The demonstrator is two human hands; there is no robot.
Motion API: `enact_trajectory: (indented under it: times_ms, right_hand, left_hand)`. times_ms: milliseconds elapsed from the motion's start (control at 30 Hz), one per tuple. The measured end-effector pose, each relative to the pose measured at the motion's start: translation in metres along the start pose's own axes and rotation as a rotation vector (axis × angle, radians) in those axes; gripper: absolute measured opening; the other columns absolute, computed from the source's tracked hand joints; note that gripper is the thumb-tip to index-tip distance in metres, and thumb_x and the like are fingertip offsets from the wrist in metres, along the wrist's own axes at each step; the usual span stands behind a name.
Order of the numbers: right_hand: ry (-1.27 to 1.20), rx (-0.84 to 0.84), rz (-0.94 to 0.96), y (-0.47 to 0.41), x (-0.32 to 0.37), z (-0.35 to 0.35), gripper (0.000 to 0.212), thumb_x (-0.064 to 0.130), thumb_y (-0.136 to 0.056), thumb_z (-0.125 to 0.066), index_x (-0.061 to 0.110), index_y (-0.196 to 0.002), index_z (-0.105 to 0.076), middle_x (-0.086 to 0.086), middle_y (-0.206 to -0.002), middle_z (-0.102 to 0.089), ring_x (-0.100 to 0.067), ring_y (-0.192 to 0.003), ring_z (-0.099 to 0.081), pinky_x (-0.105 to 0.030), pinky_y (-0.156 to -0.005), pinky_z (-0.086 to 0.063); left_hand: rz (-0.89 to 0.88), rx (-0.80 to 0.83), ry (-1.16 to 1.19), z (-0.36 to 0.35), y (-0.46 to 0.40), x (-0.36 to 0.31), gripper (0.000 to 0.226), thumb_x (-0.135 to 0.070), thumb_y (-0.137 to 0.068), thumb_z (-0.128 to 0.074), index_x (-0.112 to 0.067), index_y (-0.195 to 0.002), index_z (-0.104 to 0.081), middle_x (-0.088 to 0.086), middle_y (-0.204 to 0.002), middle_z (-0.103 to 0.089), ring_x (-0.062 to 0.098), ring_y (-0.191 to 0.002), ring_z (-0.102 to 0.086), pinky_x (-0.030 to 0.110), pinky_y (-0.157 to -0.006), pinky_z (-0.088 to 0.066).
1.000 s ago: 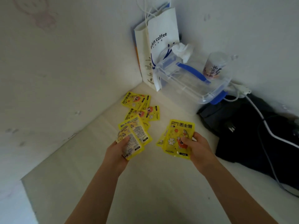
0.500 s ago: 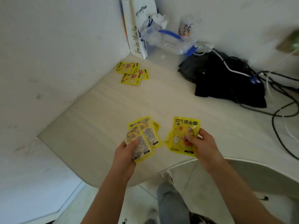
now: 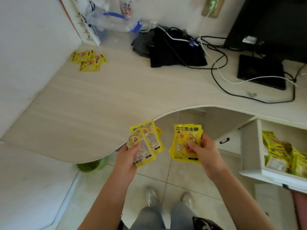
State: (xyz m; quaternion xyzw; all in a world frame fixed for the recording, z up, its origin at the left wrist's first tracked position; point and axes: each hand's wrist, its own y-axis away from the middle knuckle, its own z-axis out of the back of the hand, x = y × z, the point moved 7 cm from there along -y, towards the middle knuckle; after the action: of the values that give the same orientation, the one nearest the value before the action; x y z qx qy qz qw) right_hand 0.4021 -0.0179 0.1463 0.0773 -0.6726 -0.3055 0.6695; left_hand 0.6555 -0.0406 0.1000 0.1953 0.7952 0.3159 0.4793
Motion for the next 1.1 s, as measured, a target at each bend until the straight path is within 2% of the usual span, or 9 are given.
enact_trajectory:
  times_ms: [100, 200, 333, 433, 567, 667, 800, 867, 1100]
  right_hand:
    - [-0.022, -0.03, -0.003, 0.013, -0.015, 0.029, 0.019, 0.001, -0.087, -0.063, 0.011, -0.103, -0.063, -0.009, -0.096, -0.072, -0.019, -0.075, -0.07, -0.036, -0.067, -0.057]
    - [-0.067, -0.046, -0.017, 0.03, -0.03, 0.058, 0.018, 0.0, -0.088, -0.062, 0.013, -0.101, -0.063, -0.007, -0.095, -0.073, -0.02, -0.076, -0.071, -0.032, -0.063, -0.056]
    - [-0.094, -0.105, -0.027, 0.053, -0.052, 0.118, 0.019, 0.001, -0.087, -0.062, 0.011, -0.103, -0.063, -0.013, -0.099, -0.073, -0.027, -0.083, -0.071, -0.042, -0.072, -0.059]
    - [-0.104, -0.144, -0.029, 0.069, -0.07, 0.171, 0.018, 0.0, -0.087, -0.063, 0.011, -0.102, -0.064, -0.013, -0.099, -0.073, -0.029, -0.085, -0.071, -0.048, -0.08, -0.059]
    - [-0.124, -0.201, -0.027, 0.09, -0.094, 0.249, 0.016, -0.001, -0.087, -0.062, 0.007, -0.1, -0.062, -0.014, -0.098, -0.073, -0.026, -0.084, -0.071, -0.047, -0.079, -0.059]
    - [-0.139, -0.235, -0.018, 0.103, -0.111, 0.307, 0.015, -0.002, -0.088, -0.061, 0.004, -0.101, -0.061, -0.013, -0.098, -0.072, -0.024, -0.083, -0.071, -0.045, -0.077, -0.059]
    - [-0.156, -0.286, 0.013, 0.112, -0.124, 0.376, 0.017, -0.002, -0.087, -0.062, 0.012, -0.097, -0.062, -0.007, -0.093, -0.072, -0.016, -0.078, -0.071, -0.034, -0.068, -0.059]
    - [-0.168, -0.313, 0.028, 0.115, -0.127, 0.406, 0.018, -0.001, -0.087, -0.062, 0.016, -0.094, -0.062, -0.005, -0.092, -0.071, -0.013, -0.076, -0.071, -0.031, -0.066, -0.058]
    - [-0.225, -0.388, 0.025, 0.105, -0.124, 0.481, 0.022, -0.003, -0.087, -0.061, 0.017, -0.094, -0.062, -0.005, -0.093, -0.072, -0.019, -0.08, -0.07, -0.038, -0.072, -0.06]
  left_hand:
    - [-0.009, 0.045, -0.043, -0.019, 0.008, 0.017, 0.028, -0.004, -0.088, -0.061, -0.006, -0.117, -0.063, 0.015, -0.104, -0.073, 0.027, -0.086, -0.073, 0.041, -0.066, -0.06]
    - [0.008, 0.071, -0.085, -0.038, 0.018, 0.04, 0.029, -0.006, -0.088, -0.063, -0.006, -0.118, -0.063, 0.017, -0.109, -0.072, 0.034, -0.099, -0.069, 0.045, -0.076, -0.058]
    - [0.044, 0.087, -0.15, -0.074, 0.04, 0.084, 0.027, -0.005, -0.087, -0.064, -0.005, -0.114, -0.064, 0.016, -0.105, -0.073, 0.031, -0.092, -0.07, 0.041, -0.071, -0.059]
    - [0.05, 0.092, -0.197, -0.101, 0.057, 0.119, 0.028, -0.004, -0.087, -0.063, -0.003, -0.115, -0.063, 0.018, -0.106, -0.072, 0.031, -0.089, -0.07, 0.043, -0.072, -0.06]
    - [0.045, 0.085, -0.241, -0.134, 0.08, 0.171, 0.033, -0.006, -0.087, -0.065, -0.001, -0.118, -0.061, 0.021, -0.112, -0.07, 0.034, -0.093, -0.069, 0.043, -0.07, -0.06]
    - [0.069, 0.096, -0.239, -0.166, 0.099, 0.215, 0.029, -0.005, -0.087, -0.063, -0.001, -0.116, -0.063, 0.02, -0.107, -0.071, 0.029, -0.083, -0.072, 0.041, -0.063, -0.06]
    - [0.139, 0.142, -0.235, -0.217, 0.122, 0.274, 0.024, -0.005, -0.088, -0.062, -0.007, -0.111, -0.065, 0.015, -0.099, -0.074, 0.025, -0.077, -0.073, 0.038, -0.057, -0.059]
    - [0.174, 0.168, -0.242, -0.241, 0.129, 0.298, 0.026, -0.005, -0.087, -0.062, -0.006, -0.113, -0.065, 0.017, -0.104, -0.073, 0.026, -0.079, -0.073, 0.038, -0.058, -0.059]
    - [0.217, 0.225, -0.302, -0.321, 0.121, 0.345, 0.029, -0.005, -0.087, -0.062, -0.005, -0.115, -0.064, 0.019, -0.108, -0.071, 0.028, -0.082, -0.072, 0.045, -0.068, -0.061]
